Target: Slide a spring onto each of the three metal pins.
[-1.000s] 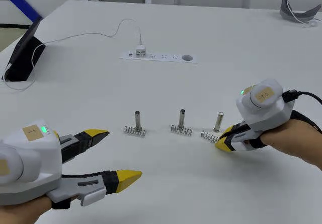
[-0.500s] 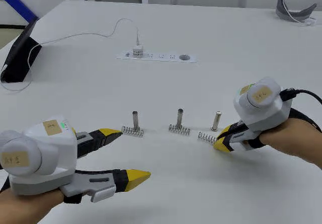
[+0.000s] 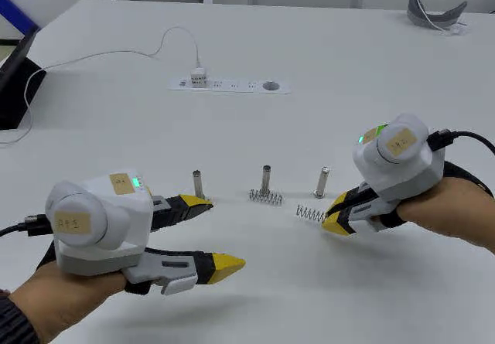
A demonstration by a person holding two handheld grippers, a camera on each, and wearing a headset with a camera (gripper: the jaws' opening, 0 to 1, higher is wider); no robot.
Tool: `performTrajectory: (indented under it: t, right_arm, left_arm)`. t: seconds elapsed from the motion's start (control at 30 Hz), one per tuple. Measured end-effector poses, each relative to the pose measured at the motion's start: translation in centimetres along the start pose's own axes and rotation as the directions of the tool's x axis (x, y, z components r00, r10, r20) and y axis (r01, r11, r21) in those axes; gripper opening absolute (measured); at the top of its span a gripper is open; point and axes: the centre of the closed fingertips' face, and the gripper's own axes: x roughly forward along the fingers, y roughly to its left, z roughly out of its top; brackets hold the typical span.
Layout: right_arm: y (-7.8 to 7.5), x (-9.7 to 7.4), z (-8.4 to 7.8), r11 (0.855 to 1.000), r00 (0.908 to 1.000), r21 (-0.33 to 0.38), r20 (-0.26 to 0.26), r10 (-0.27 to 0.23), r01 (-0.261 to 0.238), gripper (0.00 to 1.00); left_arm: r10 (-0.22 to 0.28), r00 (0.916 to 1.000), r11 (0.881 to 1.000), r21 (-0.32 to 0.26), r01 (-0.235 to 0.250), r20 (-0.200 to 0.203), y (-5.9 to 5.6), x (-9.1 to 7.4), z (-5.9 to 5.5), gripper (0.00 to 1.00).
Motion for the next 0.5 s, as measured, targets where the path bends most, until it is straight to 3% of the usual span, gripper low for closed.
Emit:
performTrajectory:
  t: [0.23, 0.5]
  right_arm:
    - [1.3, -0.3, 0.8, 0.999, 0.9994, -0.036, 0.002, 0.035, -0.035, 0.11]
    - [2.9, -0.4, 1.6, 0.992, 0.9964, -0.091, -0.012, 0.084, -0.085, 0.11]
  left_arm:
    - [-0.038, 0.9992, 0.999, -0.002, 0.038, -0.017, 0.1, 1.5, -0.2, 0.51]
    - [-0.080, 0.9958, 0.996, 0.029, 0.082, -0.045, -0.7, 3.0, -0.2, 0.47]
